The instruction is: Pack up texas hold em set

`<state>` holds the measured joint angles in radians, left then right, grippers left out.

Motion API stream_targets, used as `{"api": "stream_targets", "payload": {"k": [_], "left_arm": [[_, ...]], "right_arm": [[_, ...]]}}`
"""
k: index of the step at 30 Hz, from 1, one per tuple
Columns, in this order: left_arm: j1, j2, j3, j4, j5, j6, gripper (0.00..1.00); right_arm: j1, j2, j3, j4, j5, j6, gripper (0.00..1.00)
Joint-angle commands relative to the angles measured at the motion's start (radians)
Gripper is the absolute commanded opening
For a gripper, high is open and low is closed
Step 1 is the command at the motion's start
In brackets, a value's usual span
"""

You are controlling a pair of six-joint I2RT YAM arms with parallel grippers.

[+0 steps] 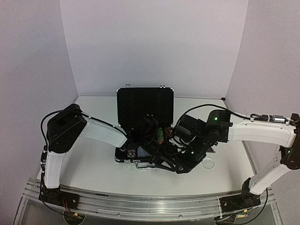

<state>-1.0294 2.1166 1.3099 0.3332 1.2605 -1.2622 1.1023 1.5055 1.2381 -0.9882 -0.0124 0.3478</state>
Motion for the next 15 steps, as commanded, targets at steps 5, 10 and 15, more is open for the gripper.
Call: {"api": "stream_targets", "payload": {"k": [5,10,15], "left_arm": [[-0.025,0.027,0.063,0.035,0.051,-0.008,0.32],[-0.027,0.032,0.070,0.034,0.057,-0.007,0.20],[-0.028,0.032,0.077,0.023,0.060,-0.001,0.00]], "right_arm": [[0.009,0.008,0.041,-0.001,0.012,-0.024,0.00],[0.010,0.003,0.041,0.000,0.037,-0.029,0.00],[0.011,0.002,0.036,-0.001,0.053,-0.028,0.00]]}}
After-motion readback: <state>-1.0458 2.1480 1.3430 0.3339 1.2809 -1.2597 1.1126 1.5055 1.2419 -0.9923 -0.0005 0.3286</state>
